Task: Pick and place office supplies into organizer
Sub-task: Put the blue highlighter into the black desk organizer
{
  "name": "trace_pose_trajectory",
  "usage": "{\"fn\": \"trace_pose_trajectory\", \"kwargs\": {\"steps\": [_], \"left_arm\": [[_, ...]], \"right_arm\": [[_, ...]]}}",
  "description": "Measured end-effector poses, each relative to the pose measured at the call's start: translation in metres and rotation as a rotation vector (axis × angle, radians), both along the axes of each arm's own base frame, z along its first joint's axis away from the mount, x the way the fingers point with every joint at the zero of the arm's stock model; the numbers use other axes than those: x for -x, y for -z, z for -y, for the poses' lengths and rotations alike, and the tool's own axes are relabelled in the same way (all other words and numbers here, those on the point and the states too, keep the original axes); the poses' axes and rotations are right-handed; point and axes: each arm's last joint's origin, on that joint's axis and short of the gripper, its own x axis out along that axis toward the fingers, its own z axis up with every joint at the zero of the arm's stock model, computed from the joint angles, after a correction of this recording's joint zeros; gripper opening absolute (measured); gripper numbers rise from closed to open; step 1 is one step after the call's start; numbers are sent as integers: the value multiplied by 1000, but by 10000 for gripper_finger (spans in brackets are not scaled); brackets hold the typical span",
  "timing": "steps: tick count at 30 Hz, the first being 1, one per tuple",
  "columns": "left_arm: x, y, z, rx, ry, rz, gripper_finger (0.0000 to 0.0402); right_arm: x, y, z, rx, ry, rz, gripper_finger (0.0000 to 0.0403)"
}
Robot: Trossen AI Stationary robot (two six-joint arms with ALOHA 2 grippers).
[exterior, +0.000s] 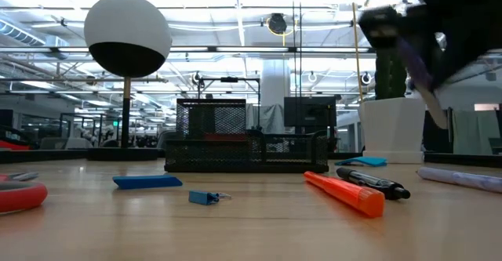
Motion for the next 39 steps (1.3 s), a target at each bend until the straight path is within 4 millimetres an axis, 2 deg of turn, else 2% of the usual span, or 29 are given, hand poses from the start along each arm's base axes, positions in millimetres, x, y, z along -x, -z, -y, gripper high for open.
{"fn": "trace_pose_trajectory", "kwargs": {"steps": [8, 13, 23, 33, 39], "left_arm": [[0, 0, 0, 0, 0, 0, 104], [0, -1, 0, 4, 12, 12, 104], [0, -1, 1, 22, 61, 30, 104], [0, -1, 1, 63, 70, 44, 104], [-1, -1, 2, 63, 70, 43, 104]], "right_arm": [[-22, -26, 20, -116, 101, 259, 28], [-35, -36, 35, -155, 165, 387, 28], [-49, -49, 64, -198, 271, 571, 28], [-45, -36, 100, -306, 380, 860, 28], [-50, -26, 116, -370, 403, 940, 28]]}}
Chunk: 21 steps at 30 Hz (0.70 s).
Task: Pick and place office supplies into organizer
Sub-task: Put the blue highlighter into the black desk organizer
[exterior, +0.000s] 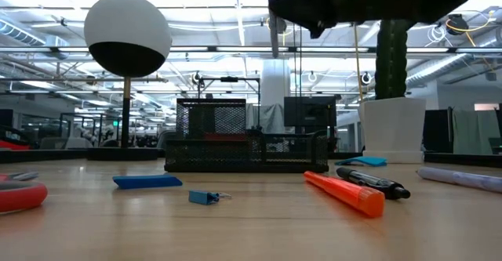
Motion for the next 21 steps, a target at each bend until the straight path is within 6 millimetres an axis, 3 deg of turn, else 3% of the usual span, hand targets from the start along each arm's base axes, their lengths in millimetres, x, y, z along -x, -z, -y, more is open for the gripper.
{"fn": "trace_pose_trajectory", "kwargs": {"steps": [21], "left_arm": [[-28, 17, 18, -87, -6, -102, 104]], "right_arm": [[-35, 48, 17, -98, -3, 82, 28]]}}
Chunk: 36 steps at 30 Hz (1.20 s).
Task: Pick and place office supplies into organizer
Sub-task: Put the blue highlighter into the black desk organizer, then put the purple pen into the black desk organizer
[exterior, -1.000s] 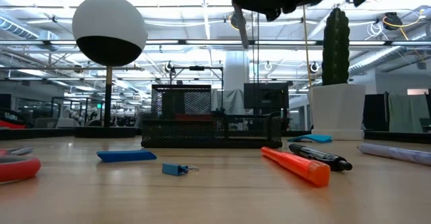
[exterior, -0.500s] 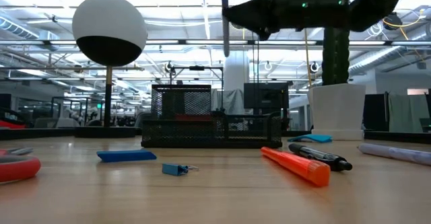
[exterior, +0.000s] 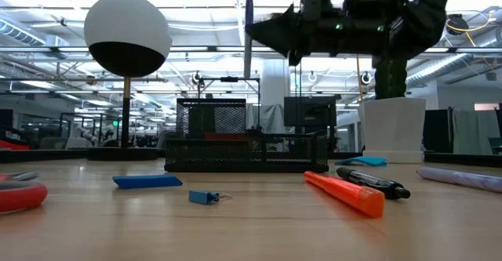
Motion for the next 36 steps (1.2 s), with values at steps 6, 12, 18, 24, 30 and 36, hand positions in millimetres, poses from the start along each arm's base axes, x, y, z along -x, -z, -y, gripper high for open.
{"fn": "trace_pose_trajectory", "kwargs": {"steps": [6, 12, 18, 24, 30, 36], "left_arm": [[-8, 5, 5, -36, -6, -32, 104], [-11, 9, 6, -50, -13, -59, 104], [-12, 12, 4, -25, -20, -69, 104], [-12, 12, 4, -22, -16, -67, 104], [-12, 11, 4, -15, -10, -64, 104], [-12, 11, 4, -14, -10, -64, 104]], "right_arm": [[-16, 12, 1, -5, -25, -18, 28], [-24, 20, 2, -3, -22, -39, 28], [-23, 22, 7, -9, -5, -60, 28], [-23, 22, 10, -11, 6, -59, 76], [-23, 22, 10, -11, 9, -59, 121], [-23, 22, 10, -8, 10, -59, 118]]}}
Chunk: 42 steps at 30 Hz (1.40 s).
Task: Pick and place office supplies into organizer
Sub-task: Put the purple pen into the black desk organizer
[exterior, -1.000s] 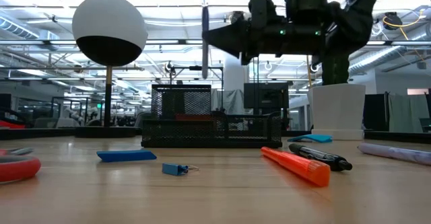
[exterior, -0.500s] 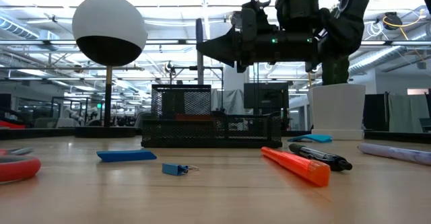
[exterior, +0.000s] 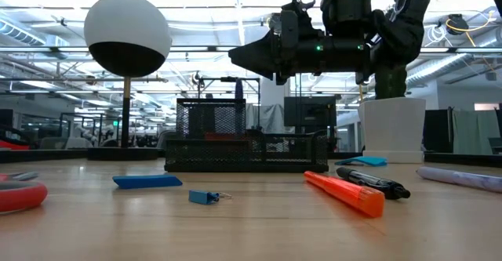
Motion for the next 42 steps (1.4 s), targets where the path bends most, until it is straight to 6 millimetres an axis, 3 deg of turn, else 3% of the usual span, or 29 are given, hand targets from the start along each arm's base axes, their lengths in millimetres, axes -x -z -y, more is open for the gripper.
{"fn": "trace_pose_trajectory", "kwargs": {"steps": [13, 21, 35, 42], "left_arm": [[0, 0, 0, 3, 0, 1, 104], [0, 0, 0, 6, 0, 2, 104], [0, 0, 0, 6, 0, 2, 104], [0, 0, 0, 5, 0, 2, 104]], "right_arm": [[3, -13, -1, 19, -4, 35, 106], [10, -30, -15, 130, -42, -12, 104], [44, -61, -48, 304, -176, -235, 101], [59, -64, -61, 446, -262, -329, 100]]}}
